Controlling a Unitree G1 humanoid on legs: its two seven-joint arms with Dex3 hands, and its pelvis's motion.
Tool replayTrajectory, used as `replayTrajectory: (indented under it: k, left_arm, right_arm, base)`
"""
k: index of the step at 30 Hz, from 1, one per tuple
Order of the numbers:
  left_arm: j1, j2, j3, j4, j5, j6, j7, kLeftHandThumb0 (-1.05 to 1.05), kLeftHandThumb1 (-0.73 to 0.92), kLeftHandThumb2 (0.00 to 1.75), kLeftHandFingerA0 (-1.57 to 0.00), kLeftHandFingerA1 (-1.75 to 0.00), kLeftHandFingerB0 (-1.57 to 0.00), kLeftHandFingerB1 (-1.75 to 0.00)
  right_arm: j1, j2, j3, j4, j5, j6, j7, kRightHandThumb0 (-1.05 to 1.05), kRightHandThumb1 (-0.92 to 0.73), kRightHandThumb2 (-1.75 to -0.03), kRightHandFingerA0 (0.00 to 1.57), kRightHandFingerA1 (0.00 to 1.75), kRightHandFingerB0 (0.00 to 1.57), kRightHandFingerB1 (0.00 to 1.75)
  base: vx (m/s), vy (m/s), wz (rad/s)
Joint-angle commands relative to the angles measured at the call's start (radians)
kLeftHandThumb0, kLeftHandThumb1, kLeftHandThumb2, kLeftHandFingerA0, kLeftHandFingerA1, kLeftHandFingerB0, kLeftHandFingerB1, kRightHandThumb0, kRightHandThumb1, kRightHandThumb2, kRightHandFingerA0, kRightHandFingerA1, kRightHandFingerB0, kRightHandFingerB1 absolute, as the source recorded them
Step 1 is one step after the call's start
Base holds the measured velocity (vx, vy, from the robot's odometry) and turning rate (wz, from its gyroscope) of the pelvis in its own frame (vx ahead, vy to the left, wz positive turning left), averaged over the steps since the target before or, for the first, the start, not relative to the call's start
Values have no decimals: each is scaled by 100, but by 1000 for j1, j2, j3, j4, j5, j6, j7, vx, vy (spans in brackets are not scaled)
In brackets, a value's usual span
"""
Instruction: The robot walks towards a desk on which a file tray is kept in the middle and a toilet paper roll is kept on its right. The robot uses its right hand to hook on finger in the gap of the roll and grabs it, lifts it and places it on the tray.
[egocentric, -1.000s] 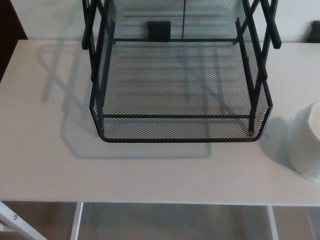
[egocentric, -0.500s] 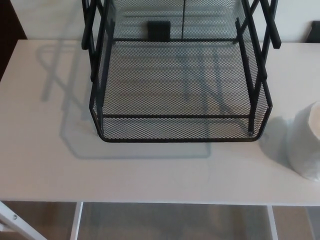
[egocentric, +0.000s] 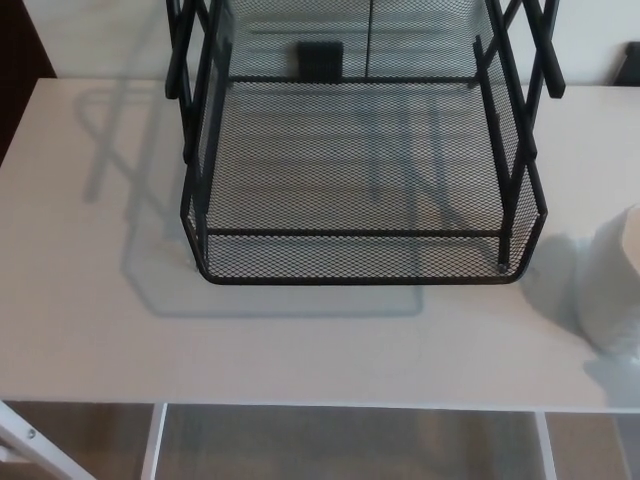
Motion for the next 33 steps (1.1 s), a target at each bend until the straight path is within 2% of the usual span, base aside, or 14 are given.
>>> replayTrajectory:
  k: [1,5,6,9,10,11,12,14,16,17,18,21,23,33]
  left_arm:
    - [-7,24,-8,20,7,15,13,-75,83,65,-27,-43,-19,-33]
    - [13,20,-11,-18,5,21,16,-74,84,65,-28,-43,-20,-34]
    - [17,19,-10,-26,4,25,21,-76,67,96,-24,-52,-17,-45]
    - [-9,20,2,5,-8,47,29,-75,65,95,-27,-53,-19,-46]
    - [-2,19,3,-17,-12,64,28,-75,65,95,-25,-52,-18,-46]
    - [-1,19,0,-12,-6,51,27,-75,66,96,-26,-53,-18,-46]
    - [0,20,-10,-7,7,32,30,-74,83,65,-30,-44,-23,-35]
    - [-7,22,-16,11,12,18,26,-74,84,65,-29,-44,-22,-34]
    - [-6,28,-34,16,29,10,26,-76,68,97,-25,-52,-17,-45]
    - [-4,32,-43,21,35,-4,17,-76,68,97,-24,-52,-16,-45]
    - [-14,32,-40,42,29,-2,23,-74,85,65,-30,-44,-21,-33]
    - [-24,35,-45,63,30,-8,25,-74,85,65,-28,-43,-20,-33]
    - [-23,32,-37,53,15,3,16,-77,66,97,-25,-54,-17,-45]
    - [-16,28,-42,18,12,35,27,-76,66,96,-25,-52,-18,-45]
  right_arm:
    - [-10,-19,35,-33,-39,104,80,-61,-39,-75,15,53,6,27]
    - [-23,-39,79,-66,-97,119,92,-63,-41,-76,22,54,7,27]
    - [-27,-39,83,-69,-96,128,98,-62,-40,-75,18,53,6,28]
    - [-29,-34,82,-81,-93,143,101,-34,-34,-90,4,52,0,50]
    - [-30,-34,83,-83,-96,148,106,-53,-50,-57,17,49,10,23]
    - [-25,-32,80,-81,-97,143,104,-53,-50,-57,16,48,9,23]
    - [-20,-30,78,-85,-102,146,101,-34,-35,-91,3,52,0,50]
    - [-12,-24,71,-88,-107,141,93,-33,-34,-90,3,52,0,50]
    - [8,-4,50,-91,-104,126,65,-56,-39,-71,16,53,7,36]
    - [18,0,37,-92,-95,122,67,-33,-38,-93,3,52,0,51]
    - [22,9,23,-97,-81,136,69,-52,-39,-74,7,51,4,31]
    - [34,8,1,-109,-82,137,80,-49,-52,-59,12,46,6,22]
    - [67,4,-46,-127,-95,97,51,-54,-54,-56,15,46,2,30]
    - [68,21,-129,-174,-86,69,57,-66,-41,-77,12,54,4,26]
  base:
    - [0,0,0]
    - [0,0,0]
    - [0,0,0]
    - [0,0,0]
    - [0,0,0]
    - [0,0,0]
    - [0,0,0]
    - [0,0,0]
    - [0,0,0]
    - [0,0,0]
    - [0,0,0]
    - [0,0,0]
    - [0,0,0]
    - [0,0,0]
